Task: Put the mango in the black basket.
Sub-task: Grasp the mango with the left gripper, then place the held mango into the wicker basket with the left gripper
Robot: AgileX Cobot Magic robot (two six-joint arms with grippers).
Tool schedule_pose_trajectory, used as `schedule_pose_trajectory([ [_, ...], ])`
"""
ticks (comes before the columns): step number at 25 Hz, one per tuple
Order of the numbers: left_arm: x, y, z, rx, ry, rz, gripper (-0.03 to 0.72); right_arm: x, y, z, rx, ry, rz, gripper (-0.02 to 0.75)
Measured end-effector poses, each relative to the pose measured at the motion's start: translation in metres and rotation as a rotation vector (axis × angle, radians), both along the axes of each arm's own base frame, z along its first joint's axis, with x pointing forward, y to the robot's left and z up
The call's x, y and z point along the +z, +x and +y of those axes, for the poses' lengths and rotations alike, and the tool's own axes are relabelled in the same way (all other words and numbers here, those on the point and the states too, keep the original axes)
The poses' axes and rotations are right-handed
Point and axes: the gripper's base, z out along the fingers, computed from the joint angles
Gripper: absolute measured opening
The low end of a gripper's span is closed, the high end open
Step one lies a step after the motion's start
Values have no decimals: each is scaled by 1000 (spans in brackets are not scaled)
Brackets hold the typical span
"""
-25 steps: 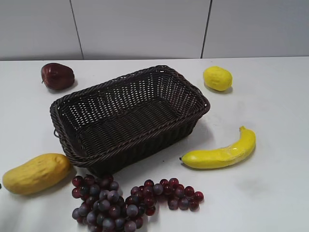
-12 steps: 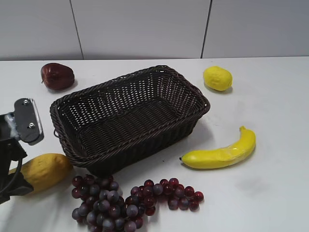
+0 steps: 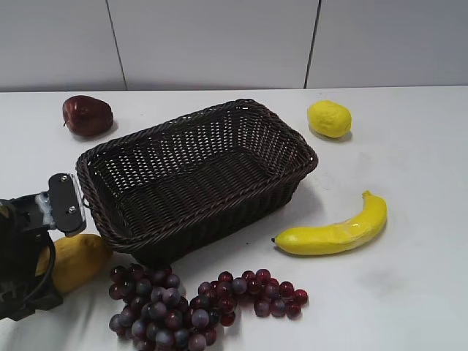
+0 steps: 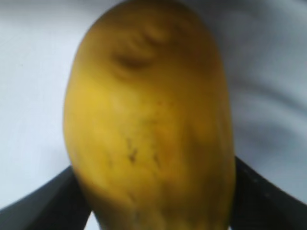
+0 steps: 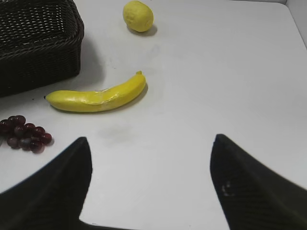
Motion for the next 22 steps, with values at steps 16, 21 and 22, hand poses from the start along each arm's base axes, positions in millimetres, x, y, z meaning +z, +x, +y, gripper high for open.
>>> schedule_pose_trajectory([
  [16,87,-25,8,-41,-72,-269,542,0,0,0,0,0,0,588],
  [21,127,-42,16,-72,-87,-466,542,0,0,0,0,0,0,588],
  [22,134,-45,17,-71,-97,-511,542,0,0,0,0,0,0,588],
])
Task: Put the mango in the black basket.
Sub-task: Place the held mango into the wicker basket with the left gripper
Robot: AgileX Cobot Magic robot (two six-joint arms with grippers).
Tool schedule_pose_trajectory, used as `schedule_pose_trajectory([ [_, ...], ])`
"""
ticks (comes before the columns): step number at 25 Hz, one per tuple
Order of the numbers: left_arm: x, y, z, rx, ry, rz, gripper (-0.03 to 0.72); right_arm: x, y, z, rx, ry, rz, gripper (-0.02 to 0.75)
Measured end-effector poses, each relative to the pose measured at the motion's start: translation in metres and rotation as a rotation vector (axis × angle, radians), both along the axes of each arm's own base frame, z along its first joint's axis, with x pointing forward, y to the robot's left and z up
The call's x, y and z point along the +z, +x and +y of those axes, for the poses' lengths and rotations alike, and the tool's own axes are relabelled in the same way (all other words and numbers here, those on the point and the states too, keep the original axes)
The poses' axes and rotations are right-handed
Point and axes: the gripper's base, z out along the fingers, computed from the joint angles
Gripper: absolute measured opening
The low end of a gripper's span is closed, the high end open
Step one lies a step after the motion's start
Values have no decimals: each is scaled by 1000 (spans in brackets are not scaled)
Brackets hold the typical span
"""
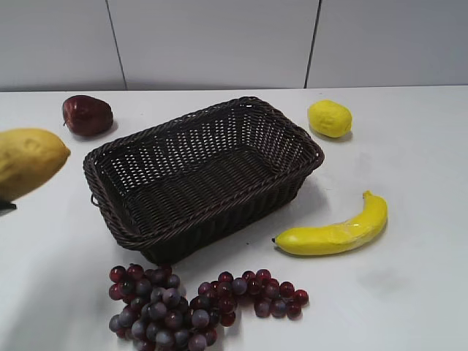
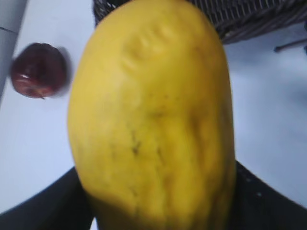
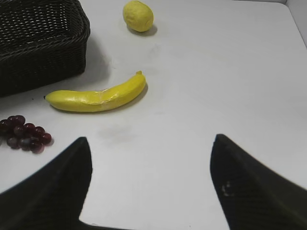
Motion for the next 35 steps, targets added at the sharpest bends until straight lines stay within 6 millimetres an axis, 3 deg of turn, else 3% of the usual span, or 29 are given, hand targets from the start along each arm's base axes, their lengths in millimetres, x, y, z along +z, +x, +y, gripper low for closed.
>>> schedule_pose_trajectory([
  [6,35,7,-5,63,-189,-203,542,0,0,0,0,0,0,588],
  [11,68,44,-24,142,-401,-232,542,0,0,0,0,0,0,588],
  [16,67,88,-69,58,-415,-73,542,0,0,0,0,0,0,588],
  [20,35,124,-113,-17,-371,154,542,0,0,0,0,0,0,588],
  [25,-11,154,-151,-75,-297,391,542,0,0,0,0,0,0,588],
  [31,-40,185,-174,-12,-318,464,542,0,0,0,0,0,0,588],
  [35,-67,191,-179,17,-310,533,542,0,0,0,0,0,0,588],
])
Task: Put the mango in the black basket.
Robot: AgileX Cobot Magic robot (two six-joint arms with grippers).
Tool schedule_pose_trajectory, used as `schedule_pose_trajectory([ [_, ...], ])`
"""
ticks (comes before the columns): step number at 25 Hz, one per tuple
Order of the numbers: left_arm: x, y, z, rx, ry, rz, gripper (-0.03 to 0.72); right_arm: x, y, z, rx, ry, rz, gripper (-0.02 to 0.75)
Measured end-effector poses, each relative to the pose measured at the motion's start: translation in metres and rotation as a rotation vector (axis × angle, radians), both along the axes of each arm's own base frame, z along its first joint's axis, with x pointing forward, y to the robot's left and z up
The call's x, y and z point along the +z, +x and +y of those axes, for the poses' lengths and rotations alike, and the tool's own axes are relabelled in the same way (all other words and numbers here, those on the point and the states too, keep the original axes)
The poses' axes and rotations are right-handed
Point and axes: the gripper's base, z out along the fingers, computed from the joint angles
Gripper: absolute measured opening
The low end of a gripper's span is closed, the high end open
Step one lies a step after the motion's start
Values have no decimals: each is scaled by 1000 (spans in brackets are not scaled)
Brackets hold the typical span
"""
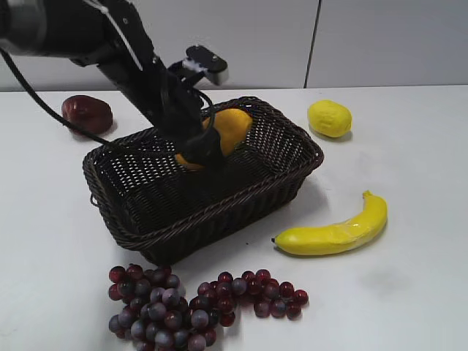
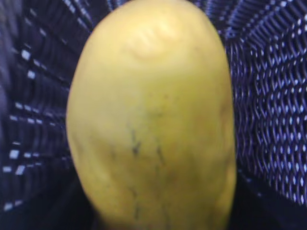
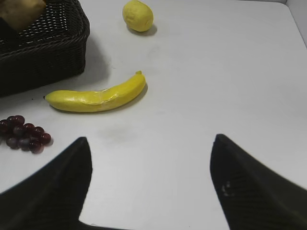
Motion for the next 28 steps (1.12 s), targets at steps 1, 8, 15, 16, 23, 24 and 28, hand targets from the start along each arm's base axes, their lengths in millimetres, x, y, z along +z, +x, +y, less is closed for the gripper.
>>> schedule_pose_trajectory([
  [1,-5,0,-1,0,2,19,542,0,0,0,0,0,0,588],
  [8,-13,-3,-3,90,-21,132,603,0,0,0,0,0,0,588],
  [15,20,-1,-6,157,6,272,665,0,0,0,0,0,0,588],
  [16,28,1,-5,165,29,273,664,0,0,0,0,0,0,588],
  [23,109,17,32,394,165,76,622,0,0,0,0,0,0,588],
  [24,116,17,40,421,162,66,614,0,0,0,0,0,0,588],
  [28,139,26,86,565,132,40,593,0,0,0,0,0,0,588],
])
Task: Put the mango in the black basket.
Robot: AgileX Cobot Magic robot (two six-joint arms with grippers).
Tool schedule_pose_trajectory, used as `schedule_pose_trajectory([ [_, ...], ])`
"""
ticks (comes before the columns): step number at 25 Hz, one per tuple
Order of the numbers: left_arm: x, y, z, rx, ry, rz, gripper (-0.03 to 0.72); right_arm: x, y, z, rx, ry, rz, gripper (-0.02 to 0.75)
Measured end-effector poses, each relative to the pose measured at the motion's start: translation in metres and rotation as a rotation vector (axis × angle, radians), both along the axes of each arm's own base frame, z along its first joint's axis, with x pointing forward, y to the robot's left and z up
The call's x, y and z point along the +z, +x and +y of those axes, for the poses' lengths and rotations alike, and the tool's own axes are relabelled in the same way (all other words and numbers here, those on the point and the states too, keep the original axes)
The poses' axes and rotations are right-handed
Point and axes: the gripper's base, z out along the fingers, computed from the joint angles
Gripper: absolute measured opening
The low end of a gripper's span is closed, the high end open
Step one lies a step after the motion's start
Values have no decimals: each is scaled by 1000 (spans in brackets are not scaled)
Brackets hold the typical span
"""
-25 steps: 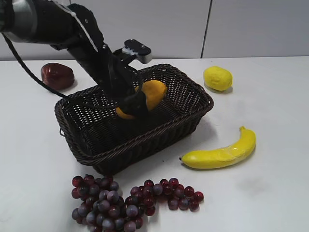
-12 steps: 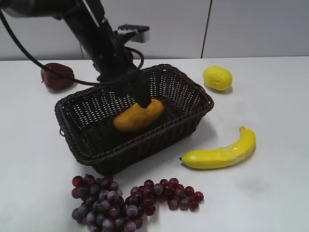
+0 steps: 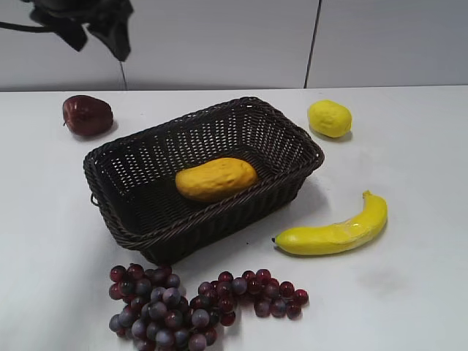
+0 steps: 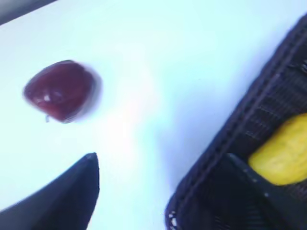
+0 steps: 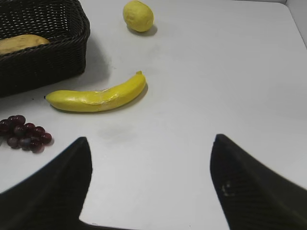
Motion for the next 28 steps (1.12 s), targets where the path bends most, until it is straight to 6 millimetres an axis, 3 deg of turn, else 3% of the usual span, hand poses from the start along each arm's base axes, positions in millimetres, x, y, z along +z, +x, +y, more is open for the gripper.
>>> schedule_pose_trajectory([
  [5,21,4,68,208,-25,-31,591,0,0,0,0,0,0,588],
  [9,21,-20,110,317,-16,11,586,0,0,0,0,0,0,588],
  [13,14,-69,123,343,2,79,586,0,0,0,0,0,0,588],
  [20,-9,-182,133,342,49,153,585,0,0,0,0,0,0,588],
  [28,-23,-285,142,344,36,26,585,0,0,0,0,0,0,588],
])
